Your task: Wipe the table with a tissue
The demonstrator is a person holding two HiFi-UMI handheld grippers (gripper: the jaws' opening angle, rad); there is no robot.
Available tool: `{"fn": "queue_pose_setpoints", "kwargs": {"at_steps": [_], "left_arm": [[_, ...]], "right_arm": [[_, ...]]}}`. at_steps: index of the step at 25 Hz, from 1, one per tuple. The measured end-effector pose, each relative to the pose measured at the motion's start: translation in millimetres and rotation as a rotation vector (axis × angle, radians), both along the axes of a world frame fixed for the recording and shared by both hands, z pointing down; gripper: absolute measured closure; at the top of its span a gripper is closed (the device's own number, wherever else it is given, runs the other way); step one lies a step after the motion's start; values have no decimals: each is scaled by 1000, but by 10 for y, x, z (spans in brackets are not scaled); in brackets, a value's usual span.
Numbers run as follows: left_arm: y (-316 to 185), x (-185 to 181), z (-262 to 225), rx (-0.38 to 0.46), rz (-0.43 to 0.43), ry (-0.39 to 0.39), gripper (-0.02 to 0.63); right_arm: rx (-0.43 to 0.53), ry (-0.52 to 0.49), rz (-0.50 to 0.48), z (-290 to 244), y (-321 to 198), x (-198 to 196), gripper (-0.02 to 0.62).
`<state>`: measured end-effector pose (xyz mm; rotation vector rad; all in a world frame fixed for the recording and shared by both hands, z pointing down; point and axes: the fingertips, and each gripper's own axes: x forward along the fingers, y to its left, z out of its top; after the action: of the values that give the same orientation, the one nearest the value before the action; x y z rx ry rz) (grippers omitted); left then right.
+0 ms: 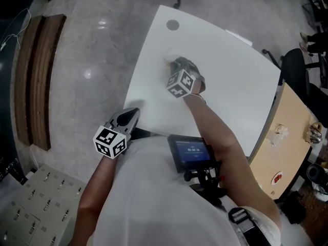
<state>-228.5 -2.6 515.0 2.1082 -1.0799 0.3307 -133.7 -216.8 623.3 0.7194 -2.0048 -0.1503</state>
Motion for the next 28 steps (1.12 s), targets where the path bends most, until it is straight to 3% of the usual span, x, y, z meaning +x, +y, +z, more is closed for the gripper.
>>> {"fn": "queue_pose_setpoints", "kwargs": {"at_steps": [6,10,14,17,20,25,28], "left_arm": [[57,-109,2,1,-27,-3,598],[90,-147,1,2,-35,-3,598],[129,-132,22,0,-28,-1,598],[137,-98,16,4,-17,-2,598],[133,-69,11,10,-5,-4,598],[155,-1,-9,21,12,-10,598],[158,3,-28,32,9,-8,598]], "right_arm": [[-13,-13,-308,-1,721,-700,572],[-76,-66,-444,12,1154,-774,571],[-218,-141,-537,23,1611,-721,571],[-334,-269,-538,-84,1887,-712,571],[-355,-392,-459,-268,1923,-702,571],[-291,-344,-419,-268,1780,-595,571],[-304,-439,-309,-365,1599,-509,571]]}}
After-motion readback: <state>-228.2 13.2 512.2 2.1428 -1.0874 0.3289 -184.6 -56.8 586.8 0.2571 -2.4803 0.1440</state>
